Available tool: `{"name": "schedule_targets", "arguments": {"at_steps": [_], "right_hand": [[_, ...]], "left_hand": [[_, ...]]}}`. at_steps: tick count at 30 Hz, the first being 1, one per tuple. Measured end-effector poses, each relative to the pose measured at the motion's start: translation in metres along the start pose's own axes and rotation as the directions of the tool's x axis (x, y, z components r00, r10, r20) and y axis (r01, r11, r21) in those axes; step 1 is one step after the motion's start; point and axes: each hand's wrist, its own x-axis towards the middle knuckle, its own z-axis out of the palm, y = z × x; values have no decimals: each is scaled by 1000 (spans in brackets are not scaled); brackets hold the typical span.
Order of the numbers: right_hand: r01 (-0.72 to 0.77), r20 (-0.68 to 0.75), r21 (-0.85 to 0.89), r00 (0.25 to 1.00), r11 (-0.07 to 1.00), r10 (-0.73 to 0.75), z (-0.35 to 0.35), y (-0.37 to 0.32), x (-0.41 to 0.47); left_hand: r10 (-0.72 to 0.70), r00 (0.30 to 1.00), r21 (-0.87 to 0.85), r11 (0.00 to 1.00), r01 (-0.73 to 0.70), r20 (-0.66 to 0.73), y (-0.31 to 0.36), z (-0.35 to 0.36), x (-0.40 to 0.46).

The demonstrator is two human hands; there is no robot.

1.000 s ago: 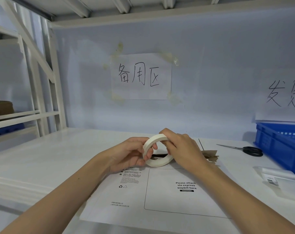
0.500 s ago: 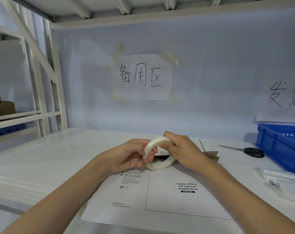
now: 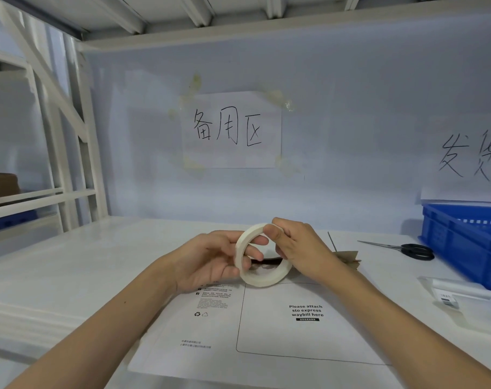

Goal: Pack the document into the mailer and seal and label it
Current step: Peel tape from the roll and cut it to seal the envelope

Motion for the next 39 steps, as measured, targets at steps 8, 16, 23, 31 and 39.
{"name": "schedule_targets", "arguments": {"at_steps": [8, 16, 23, 31, 39], "right_hand": [[-20, 0, 43, 1000, 999, 20, 2, -3, 0], [-176, -57, 63, 982, 982, 180, -4, 2, -2], [-363, 78, 216, 932, 907, 354, -5, 0, -3], [-511, 232, 249, 856, 823, 461, -6, -2, -5], [-610, 346, 294, 786, 736, 513, -6, -8, -8]], "left_hand": [[-2, 999, -34, 999, 0, -54, 2, 3, 0], [313, 892, 338, 920, -199, -326, -1, 7, 6], [493, 806, 561, 788, -254, -327, -3, 5, 8], [498, 822, 650, 727, -222, -276, -3, 6, 7], [577, 785, 779, 591, -211, -226, -7, 1, 11]]}}
